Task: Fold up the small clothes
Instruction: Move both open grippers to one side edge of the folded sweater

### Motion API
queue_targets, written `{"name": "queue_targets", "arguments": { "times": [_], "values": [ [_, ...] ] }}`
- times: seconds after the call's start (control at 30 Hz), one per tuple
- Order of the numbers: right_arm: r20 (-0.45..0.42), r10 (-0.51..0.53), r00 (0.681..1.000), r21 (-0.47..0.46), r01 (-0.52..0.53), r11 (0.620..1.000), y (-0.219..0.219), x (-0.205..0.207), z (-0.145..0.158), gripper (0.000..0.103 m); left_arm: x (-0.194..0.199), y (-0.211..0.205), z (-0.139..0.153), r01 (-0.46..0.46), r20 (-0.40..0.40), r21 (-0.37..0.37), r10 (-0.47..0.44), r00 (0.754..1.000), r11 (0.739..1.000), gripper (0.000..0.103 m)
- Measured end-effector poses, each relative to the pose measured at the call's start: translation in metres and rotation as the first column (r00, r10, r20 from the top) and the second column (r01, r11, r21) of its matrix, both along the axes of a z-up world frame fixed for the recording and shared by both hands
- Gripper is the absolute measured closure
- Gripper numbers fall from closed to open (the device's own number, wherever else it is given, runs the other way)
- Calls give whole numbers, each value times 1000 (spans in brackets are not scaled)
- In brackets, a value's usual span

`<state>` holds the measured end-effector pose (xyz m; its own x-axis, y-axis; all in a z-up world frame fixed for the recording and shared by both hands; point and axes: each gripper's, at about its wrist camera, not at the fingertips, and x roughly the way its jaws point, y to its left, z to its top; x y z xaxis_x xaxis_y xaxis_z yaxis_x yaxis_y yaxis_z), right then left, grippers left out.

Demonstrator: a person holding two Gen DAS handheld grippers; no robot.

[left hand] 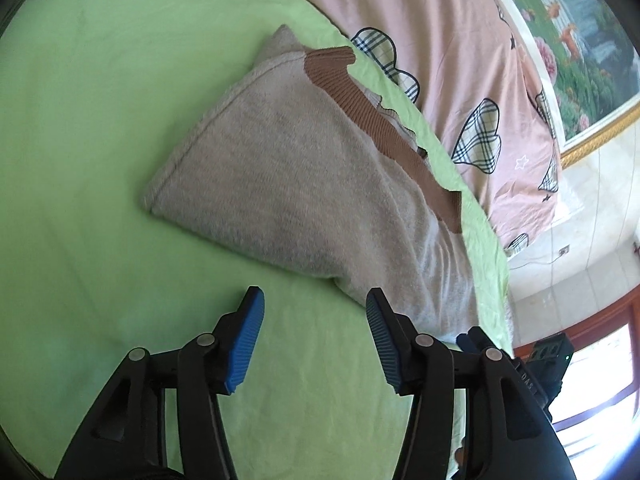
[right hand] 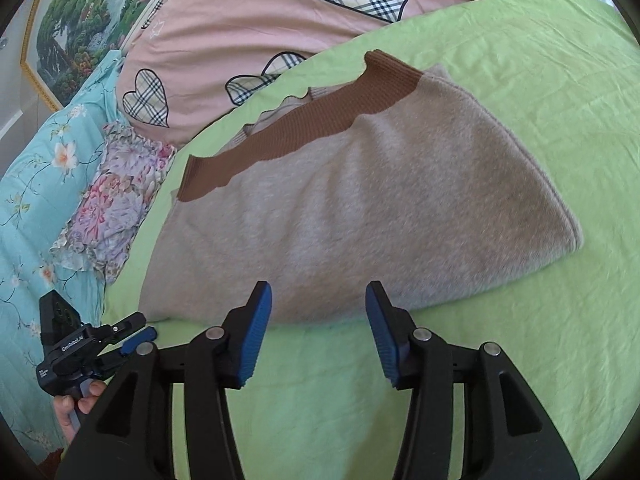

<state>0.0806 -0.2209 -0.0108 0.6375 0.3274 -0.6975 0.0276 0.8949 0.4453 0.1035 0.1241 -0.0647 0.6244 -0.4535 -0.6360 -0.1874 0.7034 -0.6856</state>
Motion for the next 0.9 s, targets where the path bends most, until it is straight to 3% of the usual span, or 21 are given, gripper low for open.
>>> {"name": "queue_targets", "arguments": {
  "times": [0.23, 0.47, 0.7, 0.8, 0.9],
  "values": [
    [5, 17, 1000, 9, -17, 1000, 6, -9, 4, 48, 5, -9, -6, -6, -6, -39, 6, 1000, 999, 45],
    [1, 6, 1000, 23, -6, 1000, 1, -8, 5, 48, 26, 4, -15, -83, 6, -110, 84, 996, 991, 43],
    [-3, -6, 1000, 29, 6, 1000, -5, -2, 1, 47, 46, 25, -15, -176, 26, -96, 179, 983, 980, 45],
    [1, -7, 1000, 31, 7, 1000, -8, 1, 2, 47, 52, 34, -14, -204, 31, -77, 207, 978, 976, 52],
    [9, -7, 1000, 29, 7, 1000, -13, 8, 3, 47, 57, 36, -11, -211, 44, -46, 213, 976, 976, 75]
  ]
}}
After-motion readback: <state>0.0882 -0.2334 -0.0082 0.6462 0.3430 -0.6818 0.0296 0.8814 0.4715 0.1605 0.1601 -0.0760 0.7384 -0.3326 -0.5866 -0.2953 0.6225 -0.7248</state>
